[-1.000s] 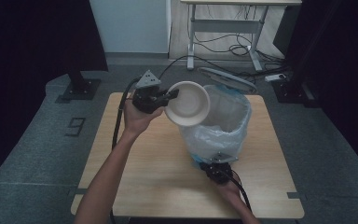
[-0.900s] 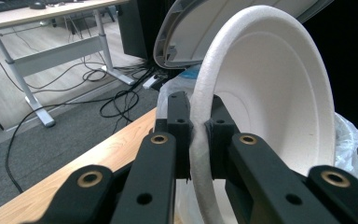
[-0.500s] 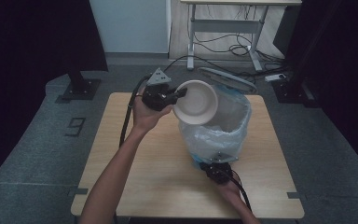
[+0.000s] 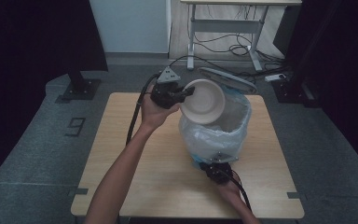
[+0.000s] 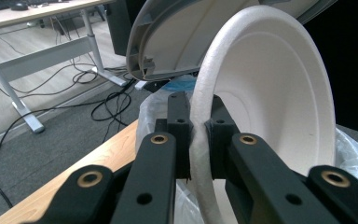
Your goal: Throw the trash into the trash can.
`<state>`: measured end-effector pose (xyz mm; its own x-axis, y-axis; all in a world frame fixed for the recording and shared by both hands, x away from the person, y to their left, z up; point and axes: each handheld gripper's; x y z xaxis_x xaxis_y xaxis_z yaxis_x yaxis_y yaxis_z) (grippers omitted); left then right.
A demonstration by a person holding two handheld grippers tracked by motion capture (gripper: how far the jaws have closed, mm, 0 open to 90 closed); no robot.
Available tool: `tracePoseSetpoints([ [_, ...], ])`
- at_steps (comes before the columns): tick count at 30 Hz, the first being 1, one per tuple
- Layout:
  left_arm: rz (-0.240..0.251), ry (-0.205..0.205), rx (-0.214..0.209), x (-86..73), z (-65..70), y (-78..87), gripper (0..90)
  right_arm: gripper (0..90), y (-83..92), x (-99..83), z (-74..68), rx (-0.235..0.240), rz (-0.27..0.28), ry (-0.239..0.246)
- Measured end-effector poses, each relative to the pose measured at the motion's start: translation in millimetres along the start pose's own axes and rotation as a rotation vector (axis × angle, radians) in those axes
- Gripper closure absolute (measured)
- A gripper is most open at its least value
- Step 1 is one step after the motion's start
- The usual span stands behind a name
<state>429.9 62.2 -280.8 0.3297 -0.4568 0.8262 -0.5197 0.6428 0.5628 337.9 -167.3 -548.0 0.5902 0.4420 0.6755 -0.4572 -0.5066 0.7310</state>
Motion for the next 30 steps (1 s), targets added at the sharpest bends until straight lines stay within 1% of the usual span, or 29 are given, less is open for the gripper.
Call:
tracePoseSetpoints([
  [18,-0.007,-0.010,-0.017,9.5,6.0,-18.5,83.8,89.4,0.0,0.0,0.5,0.004,0.000,-0.003],
  [23,-0.007,-0.010,-0.017,11.9,7.0,-23.2,83.8,89.4,0.0,0.0,0.6,0.005,0.000,-0.004],
  [30,-0.007,-0.019,-0.018,18.0,11.8,-29.7,83.8,89.4,0.0,0.0,0.7,0.005,0.000,-0.003],
])
Point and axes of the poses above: each handheld gripper's, and its own axes: y roughly backward along the jaws, x roughly out of its top, z roughly to its right, and after that the axes turned 12 degrees about -z, right-handed
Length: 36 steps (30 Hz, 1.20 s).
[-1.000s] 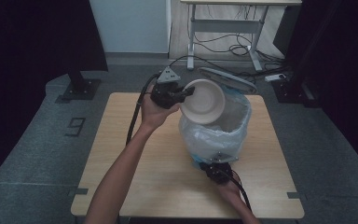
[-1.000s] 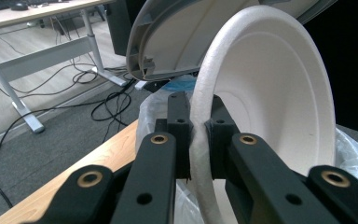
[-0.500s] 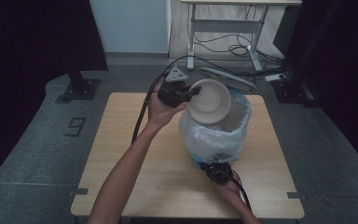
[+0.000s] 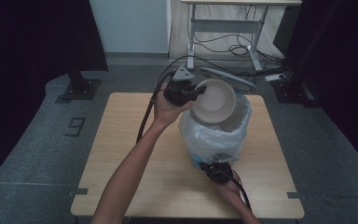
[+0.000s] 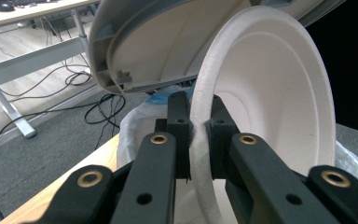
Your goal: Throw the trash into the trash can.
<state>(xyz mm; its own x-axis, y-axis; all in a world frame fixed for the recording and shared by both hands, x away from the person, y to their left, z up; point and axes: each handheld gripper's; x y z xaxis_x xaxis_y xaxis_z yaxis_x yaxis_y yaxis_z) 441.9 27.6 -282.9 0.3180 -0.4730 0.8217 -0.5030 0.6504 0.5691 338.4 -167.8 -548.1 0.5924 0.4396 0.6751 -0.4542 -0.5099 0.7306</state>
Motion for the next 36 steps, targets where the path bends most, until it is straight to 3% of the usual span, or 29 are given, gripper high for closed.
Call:
tracePoseSetpoints([
  [15,-0.001,-0.015,0.009,2.4,5.1,-11.7,83.3,89.4,0.0,0.0,0.0,0.001,0.000,0.000],
  [19,0.025,-0.028,0.025,0.9,6.8,-11.0,68.5,89.4,0.0,0.0,0.0,0.000,0.000,0.000],
  [29,0.022,-0.030,0.008,-6.3,5.2,-0.8,62.6,89.4,0.0,0.0,-0.1,0.000,0.000,0.000],
  [36,0.023,-0.016,-0.008,-15.8,4.3,11.7,50.8,89.4,0.0,0.0,0.0,0.001,0.000,0.000],
])
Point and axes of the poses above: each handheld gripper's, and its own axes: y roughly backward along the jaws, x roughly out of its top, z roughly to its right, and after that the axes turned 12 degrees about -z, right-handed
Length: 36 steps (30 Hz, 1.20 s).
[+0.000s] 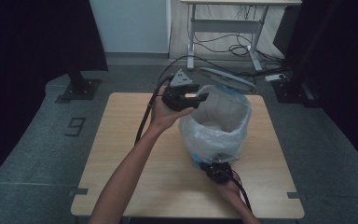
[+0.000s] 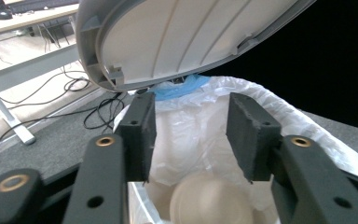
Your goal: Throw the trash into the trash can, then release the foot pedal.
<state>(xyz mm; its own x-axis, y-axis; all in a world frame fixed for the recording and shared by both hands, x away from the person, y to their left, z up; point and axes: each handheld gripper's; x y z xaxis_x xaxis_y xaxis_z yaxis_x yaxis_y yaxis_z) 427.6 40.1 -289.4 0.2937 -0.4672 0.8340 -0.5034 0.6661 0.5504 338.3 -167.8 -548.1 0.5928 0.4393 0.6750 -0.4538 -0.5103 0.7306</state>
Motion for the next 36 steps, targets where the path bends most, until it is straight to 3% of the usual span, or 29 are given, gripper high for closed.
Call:
tracePoseSetpoints([
  [19,0.000,0.046,0.035,-39.2,-13.6,33.8,47.2,89.2,0.1,0.0,0.4,0.004,0.000,-0.002],
  [36,-0.011,0.056,0.083,-76.2,-22.4,55.1,47.1,84.0,2.3,-1.5,-1.9,0.002,0.023,0.011],
])
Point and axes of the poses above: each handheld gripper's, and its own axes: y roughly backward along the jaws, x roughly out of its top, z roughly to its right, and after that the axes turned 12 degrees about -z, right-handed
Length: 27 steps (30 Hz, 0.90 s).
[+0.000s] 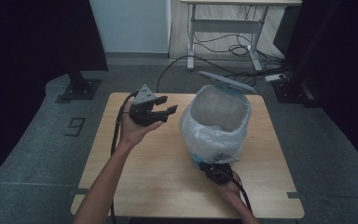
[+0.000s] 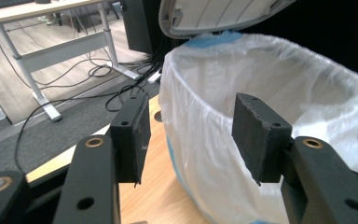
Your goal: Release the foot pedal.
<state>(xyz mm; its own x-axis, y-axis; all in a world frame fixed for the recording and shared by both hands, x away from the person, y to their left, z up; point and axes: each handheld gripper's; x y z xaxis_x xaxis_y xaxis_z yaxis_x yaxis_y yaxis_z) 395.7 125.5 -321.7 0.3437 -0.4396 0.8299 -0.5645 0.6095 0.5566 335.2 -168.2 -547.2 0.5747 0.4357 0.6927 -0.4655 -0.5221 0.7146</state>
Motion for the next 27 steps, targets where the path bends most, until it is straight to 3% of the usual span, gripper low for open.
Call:
tracePoseSetpoints([
  [9,-0.033,0.033,-0.001,-26.7,-7.4,0.0,45.1,74.7,3.3,-0.4,-4.0,0.000,0.014,0.007],
  [15,-0.049,0.036,-0.003,-41.0,-6.0,-1.1,43.1,62.2,9.4,-1.8,-4.0,-0.053,0.031,0.013],
  [18,-0.059,0.033,0.000,-48.1,-3.8,-2.7,42.7,58.4,15.7,-2.6,-3.3,-0.049,0.057,0.005],
  [24,-0.080,0.026,0.000,-62.0,1.0,-2.2,41.9,53.5,24.8,-7.2,-3.6,-0.023,0.053,0.013],
  [27,-0.083,0.029,-0.001,-70.0,2.7,-0.6,41.7,52.7,35.8,-9.3,-1.6,-0.013,0.084,0.012],
])
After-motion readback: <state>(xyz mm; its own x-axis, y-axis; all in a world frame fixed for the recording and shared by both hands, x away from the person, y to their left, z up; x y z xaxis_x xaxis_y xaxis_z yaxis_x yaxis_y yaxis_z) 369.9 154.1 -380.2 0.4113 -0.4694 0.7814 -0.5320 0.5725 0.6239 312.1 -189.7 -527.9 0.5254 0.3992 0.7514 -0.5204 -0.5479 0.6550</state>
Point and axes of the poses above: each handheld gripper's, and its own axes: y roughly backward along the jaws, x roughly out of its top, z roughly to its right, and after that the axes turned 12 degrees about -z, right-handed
